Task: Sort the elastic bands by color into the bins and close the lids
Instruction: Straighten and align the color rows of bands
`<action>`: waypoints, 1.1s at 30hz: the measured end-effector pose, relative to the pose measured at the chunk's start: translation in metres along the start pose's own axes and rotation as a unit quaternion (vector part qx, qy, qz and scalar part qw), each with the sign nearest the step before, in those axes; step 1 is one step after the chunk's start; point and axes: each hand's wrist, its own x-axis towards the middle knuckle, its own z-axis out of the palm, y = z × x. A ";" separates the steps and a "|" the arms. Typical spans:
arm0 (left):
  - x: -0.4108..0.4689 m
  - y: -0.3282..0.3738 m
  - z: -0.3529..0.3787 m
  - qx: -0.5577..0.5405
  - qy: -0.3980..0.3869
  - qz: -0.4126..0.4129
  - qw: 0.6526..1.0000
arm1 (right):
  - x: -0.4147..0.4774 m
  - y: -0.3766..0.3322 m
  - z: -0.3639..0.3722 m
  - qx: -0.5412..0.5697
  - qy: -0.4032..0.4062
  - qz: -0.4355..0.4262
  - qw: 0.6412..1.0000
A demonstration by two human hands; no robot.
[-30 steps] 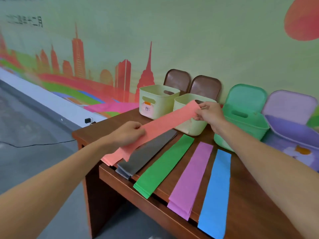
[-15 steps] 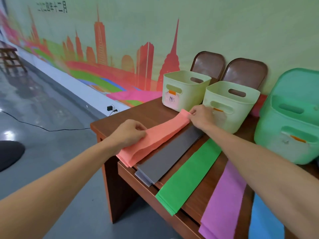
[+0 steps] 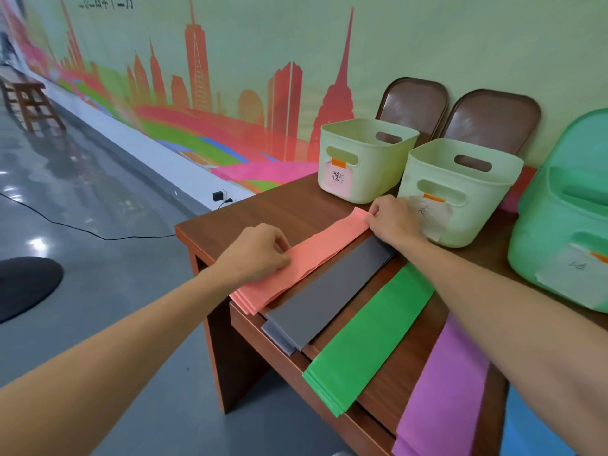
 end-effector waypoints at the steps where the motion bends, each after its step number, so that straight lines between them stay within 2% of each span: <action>1: -0.002 0.002 0.001 0.021 0.002 0.004 1.000 | 0.000 -0.001 0.001 -0.011 -0.001 -0.001 1.000; 3: -0.005 0.007 0.003 0.117 0.020 0.024 0.993 | -0.001 -0.004 0.001 -0.033 0.000 -0.004 0.999; 5: -0.008 0.012 0.004 0.230 0.051 0.058 0.970 | -0.004 -0.006 -0.001 -0.040 0.011 -0.008 0.999; 8: -0.009 0.016 0.004 0.274 0.093 0.104 0.952 | -0.012 -0.005 -0.012 -0.023 0.039 -0.026 0.999; 10: -0.010 0.020 0.005 0.233 0.108 0.124 0.958 | -0.019 -0.001 -0.024 -0.006 0.039 -0.045 0.998; 13: -0.017 0.033 0.012 0.088 0.097 0.172 0.976 | -0.035 0.010 -0.047 -0.027 0.012 -0.066 0.997; 17: -0.030 0.065 0.028 -0.025 0.061 0.259 0.964 | -0.073 0.038 -0.085 -0.021 -0.042 -0.031 0.998; 21: -0.039 0.103 0.050 -0.053 0.043 0.315 0.947 | -0.118 0.084 -0.117 -0.029 -0.063 0.002 0.998; 27: -0.062 0.185 0.091 -0.075 -0.061 0.370 0.924 | -0.192 0.171 -0.179 0.009 -0.052 0.048 0.997; 31: -0.079 0.236 0.129 -0.096 -0.104 0.399 0.906 | -0.236 0.231 -0.216 0.066 -0.004 0.114 0.991; 33: -0.088 0.259 0.149 -0.107 -0.123 0.403 0.900 | -0.256 0.260 -0.230 0.143 0.041 0.163 0.975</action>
